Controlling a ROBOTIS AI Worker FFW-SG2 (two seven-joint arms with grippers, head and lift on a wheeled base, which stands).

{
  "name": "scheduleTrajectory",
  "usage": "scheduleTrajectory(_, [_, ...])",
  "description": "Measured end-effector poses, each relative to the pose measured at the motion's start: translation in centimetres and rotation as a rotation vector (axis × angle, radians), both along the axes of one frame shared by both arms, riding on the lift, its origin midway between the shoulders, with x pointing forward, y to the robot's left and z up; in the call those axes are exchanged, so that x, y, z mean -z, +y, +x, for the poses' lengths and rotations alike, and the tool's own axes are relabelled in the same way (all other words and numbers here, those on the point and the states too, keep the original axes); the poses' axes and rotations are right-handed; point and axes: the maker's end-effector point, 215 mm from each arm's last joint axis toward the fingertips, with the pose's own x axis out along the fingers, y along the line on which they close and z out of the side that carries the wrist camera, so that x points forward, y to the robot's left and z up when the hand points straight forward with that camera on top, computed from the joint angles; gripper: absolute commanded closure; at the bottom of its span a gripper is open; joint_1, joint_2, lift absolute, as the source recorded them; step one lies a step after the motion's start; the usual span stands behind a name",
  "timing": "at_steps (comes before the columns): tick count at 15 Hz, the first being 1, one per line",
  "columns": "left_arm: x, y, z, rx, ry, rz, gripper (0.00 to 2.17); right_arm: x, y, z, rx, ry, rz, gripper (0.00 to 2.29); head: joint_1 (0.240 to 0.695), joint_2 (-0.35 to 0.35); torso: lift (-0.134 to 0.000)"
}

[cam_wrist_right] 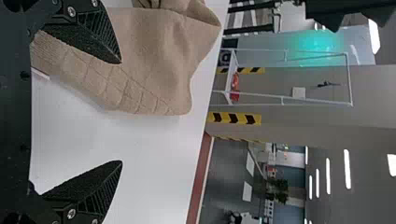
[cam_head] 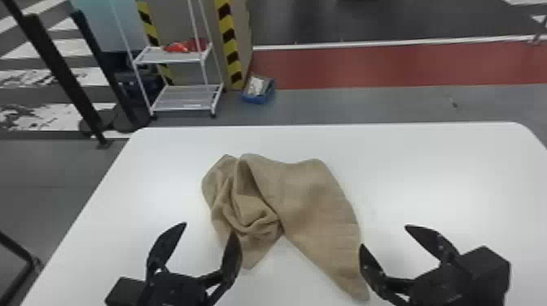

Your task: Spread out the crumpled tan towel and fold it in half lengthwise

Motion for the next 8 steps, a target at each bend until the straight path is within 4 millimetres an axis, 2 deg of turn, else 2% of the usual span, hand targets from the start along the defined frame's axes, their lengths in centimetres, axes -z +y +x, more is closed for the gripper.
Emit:
scheduleTrajectory(5, [0.2,0.0,0.1,0.000,0.007,0.001,0.08,2.2,0.8,-1.7,-0.100,0.153,-0.090,0.13,0.695,0.183,-0.124])
scheduleTrajectory(8, [0.3,0.0,0.1,0.000,0.010,0.001,0.08,2.5,1.3,-2.5,-0.154,0.221,-0.131,0.13,0.695,0.193,-0.124])
